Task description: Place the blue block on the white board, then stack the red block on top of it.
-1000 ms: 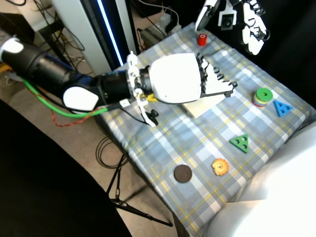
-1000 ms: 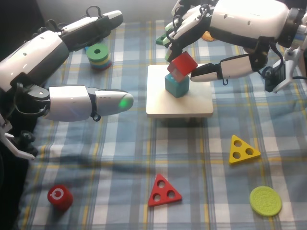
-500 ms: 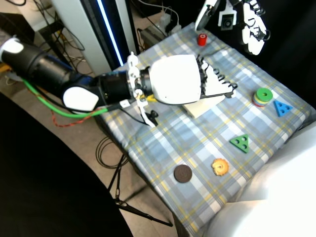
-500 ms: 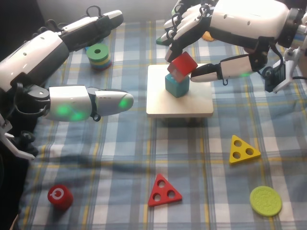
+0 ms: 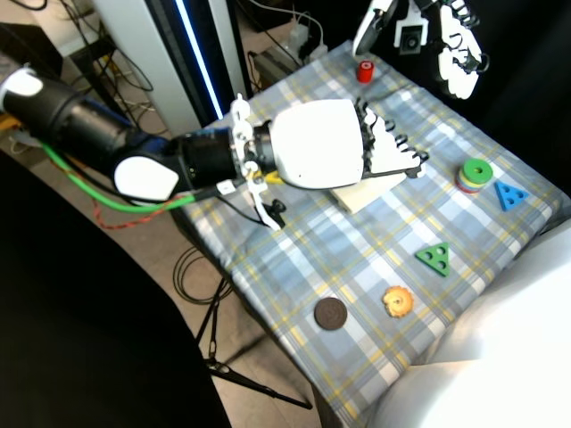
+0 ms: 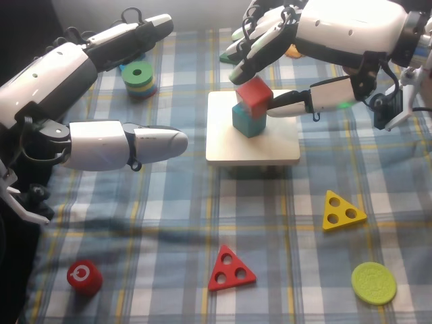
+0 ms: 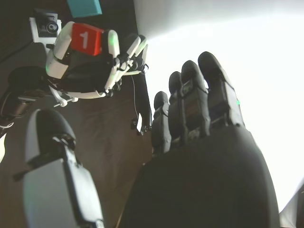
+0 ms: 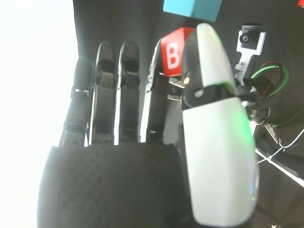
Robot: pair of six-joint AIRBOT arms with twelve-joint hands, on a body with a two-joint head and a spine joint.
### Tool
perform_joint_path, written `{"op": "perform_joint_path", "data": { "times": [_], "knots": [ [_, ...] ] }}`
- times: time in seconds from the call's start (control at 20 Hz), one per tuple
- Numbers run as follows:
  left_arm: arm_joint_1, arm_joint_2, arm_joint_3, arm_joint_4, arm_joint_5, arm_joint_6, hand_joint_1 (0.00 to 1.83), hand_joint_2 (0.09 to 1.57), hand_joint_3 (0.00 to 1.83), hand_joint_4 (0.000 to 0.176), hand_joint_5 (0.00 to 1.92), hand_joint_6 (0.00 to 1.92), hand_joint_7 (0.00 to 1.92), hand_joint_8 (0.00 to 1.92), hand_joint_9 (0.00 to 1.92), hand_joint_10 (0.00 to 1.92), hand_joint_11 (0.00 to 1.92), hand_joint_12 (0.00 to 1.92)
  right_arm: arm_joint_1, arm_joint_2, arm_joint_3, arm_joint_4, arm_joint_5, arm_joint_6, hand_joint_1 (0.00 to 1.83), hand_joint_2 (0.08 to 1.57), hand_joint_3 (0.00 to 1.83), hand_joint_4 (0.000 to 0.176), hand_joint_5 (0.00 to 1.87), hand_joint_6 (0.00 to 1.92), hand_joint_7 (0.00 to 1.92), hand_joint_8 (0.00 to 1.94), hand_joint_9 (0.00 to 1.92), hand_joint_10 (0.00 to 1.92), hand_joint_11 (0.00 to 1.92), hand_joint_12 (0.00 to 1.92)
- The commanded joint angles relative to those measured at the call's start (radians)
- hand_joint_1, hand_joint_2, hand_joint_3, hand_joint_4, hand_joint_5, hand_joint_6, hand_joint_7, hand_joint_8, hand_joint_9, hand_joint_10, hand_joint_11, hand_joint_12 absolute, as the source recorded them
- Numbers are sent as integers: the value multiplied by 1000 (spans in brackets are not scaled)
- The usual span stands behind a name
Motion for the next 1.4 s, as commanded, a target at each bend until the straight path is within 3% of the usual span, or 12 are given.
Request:
{"op": "perform_joint_path", "data": {
  "times": [0.0, 0.4, 0.5, 0.6, 0.8, 0.85, 0.95, 1.0, 1.2, 1.25, 1.3, 1.35],
  "knots": [
    [-17, -1, 3, 19, -119, -10, 786, 856, 1, 140, 245, 2, 262, 2, 250, 3, 0, 579, 17, -8, 4, 46, 92, 4, 1027, 1040, 1, 0, 910, 28, 704, 1, 567, 1, 0, 1041],
    [-17, -2, 3, 18, -121, -10, 768, 867, 2, 141, 244, 0, 259, 0, 250, 0, 0, 588, 18, -11, 5, 47, 91, 14, 1015, 1031, 0, 0, 763, 0, 658, 0, 576, 1, 0, 1152],
    [-16, -2, 2, 15, -126, -10, 780, 863, 0, 139, 245, 0, 268, 1, 263, 2, 0, 660, 18, -11, -2, 53, 101, 15, 935, 968, 0, 78, 361, 0, 381, 0, 363, 0, 0, 872],
    [-13, -1, 0, 9, -136, -10, 762, 869, 1, 139, 230, 2, 261, 0, 250, 3, 0, 640, 18, 1, -11, 70, 118, 15, 877, 927, 0, 136, 108, 0, 169, 0, 171, 0, 0, 555],
    [5, 11, -2, 7, -187, -77, 785, 859, 0, 163, 230, 0, 260, 2, 271, 6, 0, 833, 15, 56, -48, 167, 208, 4, 828, 891, 0, 174, 0, 0, 0, 0, 1, 0, 0, 30],
    [12, 18, 1, 14, -206, -118, 803, 851, 0, 161, 237, 3, 266, 4, 277, 7, 0, 850, 5, 74, -63, 195, 234, -13, 789, 886, 0, 176, 0, 0, 0, 0, 0, 0, 0, 5],
    [33, 36, 10, 42, -272, -241, 764, 867, 1, 84, 242, 1, 257, 2, 259, 1, 0, 755, -43, 132, -112, 285, 322, -71, 705, 887, 0, 174, 0, 0, 0, 0, 0, 0, 0, 0],
    [41, 43, 15, 60, -308, -300, 745, 870, 2, 72, 222, 3, 250, 2, 234, 2, 0, 673, -75, 158, -135, 339, 376, -97, 680, 875, 0, 176, 0, 0, 0, 0, 0, 0, 0, 0],
    [68, 61, 45, 143, -516, -556, 635, 884, 10, 130, 9, 0, 42, 0, 56, 2, 0, 179, -257, 260, -252, 541, 685, -199, 696, 1000, 13, 167, 0, 0, 10, 1, 0, 0, 0, 0],
    [81, 65, 53, 155, -581, -622, 676, 890, 3, 96, 1, 0, 139, 1, 134, 7, 18, 213, -296, 277, -281, 578, 768, -222, 688, 1079, 11, 142, 2, 0, 42, 3, 0, 0, 0, 0],
    [92, 66, 61, 162, -632, -679, 663, 896, 0, 100, 0, 0, 165, 1, 165, 2, 3, 288, -321, 292, -308, 599, 825, -254, 699, 1111, 5, 136, 55, 5, 73, 3, 42, 5, 48, 19],
    [108, 65, 73, 166, -681, -738, 576, 937, 0, 48, 4, 0, 226, 3, 244, 4, 0, 527, -341, 305, -333, 611, 870, -291, 600, 1181, 7, 57, 32, 1, 157, 7, 200, 23, 157, 71]
  ]
}}
